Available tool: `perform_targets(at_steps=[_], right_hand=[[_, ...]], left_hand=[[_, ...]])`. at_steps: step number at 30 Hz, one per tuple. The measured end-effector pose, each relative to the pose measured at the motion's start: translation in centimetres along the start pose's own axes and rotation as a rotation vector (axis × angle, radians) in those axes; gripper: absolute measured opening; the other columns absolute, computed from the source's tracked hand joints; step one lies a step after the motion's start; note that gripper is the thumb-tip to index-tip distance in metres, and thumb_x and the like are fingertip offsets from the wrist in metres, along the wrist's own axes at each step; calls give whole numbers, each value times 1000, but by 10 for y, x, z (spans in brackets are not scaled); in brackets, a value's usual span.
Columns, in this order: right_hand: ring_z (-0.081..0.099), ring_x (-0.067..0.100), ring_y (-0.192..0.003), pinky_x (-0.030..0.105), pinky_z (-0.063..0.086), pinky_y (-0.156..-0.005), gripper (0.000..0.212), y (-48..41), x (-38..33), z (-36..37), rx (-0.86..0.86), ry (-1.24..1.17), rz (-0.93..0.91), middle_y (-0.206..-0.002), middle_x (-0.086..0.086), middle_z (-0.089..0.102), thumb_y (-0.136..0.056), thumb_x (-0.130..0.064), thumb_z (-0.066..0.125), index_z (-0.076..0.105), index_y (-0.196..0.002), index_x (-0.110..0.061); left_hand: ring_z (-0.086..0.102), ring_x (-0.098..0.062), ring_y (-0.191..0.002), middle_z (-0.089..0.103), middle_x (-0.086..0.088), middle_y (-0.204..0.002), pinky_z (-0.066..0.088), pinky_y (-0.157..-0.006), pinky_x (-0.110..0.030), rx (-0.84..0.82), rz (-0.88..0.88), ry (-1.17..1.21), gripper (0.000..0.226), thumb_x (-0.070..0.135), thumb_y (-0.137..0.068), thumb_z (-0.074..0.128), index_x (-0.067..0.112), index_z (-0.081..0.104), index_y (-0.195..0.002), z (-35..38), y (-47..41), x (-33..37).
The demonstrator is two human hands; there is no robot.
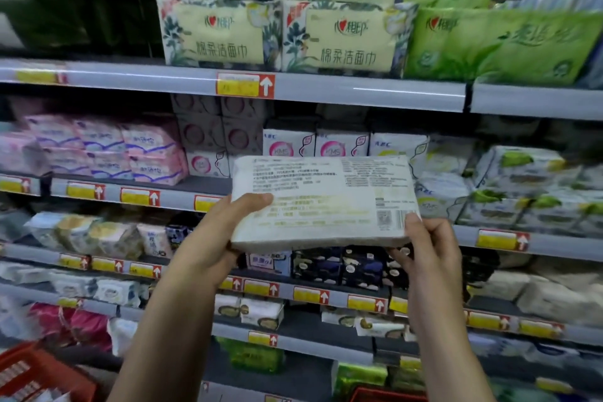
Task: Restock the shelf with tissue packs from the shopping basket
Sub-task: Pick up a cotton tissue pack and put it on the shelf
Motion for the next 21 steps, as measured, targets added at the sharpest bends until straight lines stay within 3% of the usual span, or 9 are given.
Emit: perform_targets(at_steps=[3, 5, 8, 11, 14, 18, 21], right_hand=[[63, 18, -99, 46, 49, -97, 28, -5, 0, -1, -54, 52, 55, -97, -5, 67, -73, -53, 61, 58, -82, -27], [54, 12, -115, 40, 44, -102, 40, -4, -1, -3, -55, 212, -2, -115, -12, 60, -70, -57, 59, 56, -103, -34], [23, 10, -138, 42, 29, -113, 83, 1, -5, 4, -126, 681, -267, -147, -16, 27, -65, -72, 54, 24, -136, -44], [0, 15, -145, 49, 10, -118, 103, 1, -6, 26, -263, 990, -577, -155, -15, 3, -68, -71, 60, -4, -144, -45], [-15, 15, -145, 54, -2, -115, 115, -8, -16, 40, -319, 1085, -684, -155, -15, -15, -72, -57, 70, -19, -144, -40], [-29, 9, -141, 53, 0, -119, 120, -17, -29, 51, -472, 1101, -645, -148, -23, -35, -77, -53, 65, -42, -131, -42], [-14, 2, -142, 46, 11, -119, 129, -16, -31, 53, -509, 941, -570, -155, -17, -15, -69, -50, 74, -33, -140, -36]], left_hand=[[71, -24, -95, 74, -6, -107, 61, -66, -33, 54, 28, -22, 62, 24, -62, 76, 14, 61, -122, 2, -4, 2], [72, -22, -93, 73, -4, -108, 60, -63, -32, 97, 60, -32, 72, 22, -59, 83, 16, 57, -126, 5, -6, 3], [73, -15, -85, 70, 1, -109, 56, -56, -24, 170, 143, -56, 68, 16, -70, 79, 24, 48, -130, 13, -2, 5], [68, -13, -97, 64, 8, -118, 56, -66, -25, 175, 217, -167, 80, 16, -70, 81, 37, 38, -134, 26, 0, 7], [59, -15, -112, 55, 12, -128, 52, -91, -37, 195, 278, -367, 97, 30, -58, 88, 44, 32, -136, 41, -1, 9], [53, -18, -116, 52, 7, -129, 49, -94, -39, 262, 366, -602, 101, 30, -57, 85, 33, 29, -140, 64, 0, 9], [51, -20, -119, 51, 4, -134, 47, -96, -39, 305, 381, -735, 107, 43, -50, 77, 31, 25, -143, 84, 7, 4]])
Point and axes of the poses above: each hand's wrist, its own y-axis away from the middle knuckle, its own z-axis out of the palm, x = y × z, the point moved 2 cm from there along -y, towards the middle knuckle
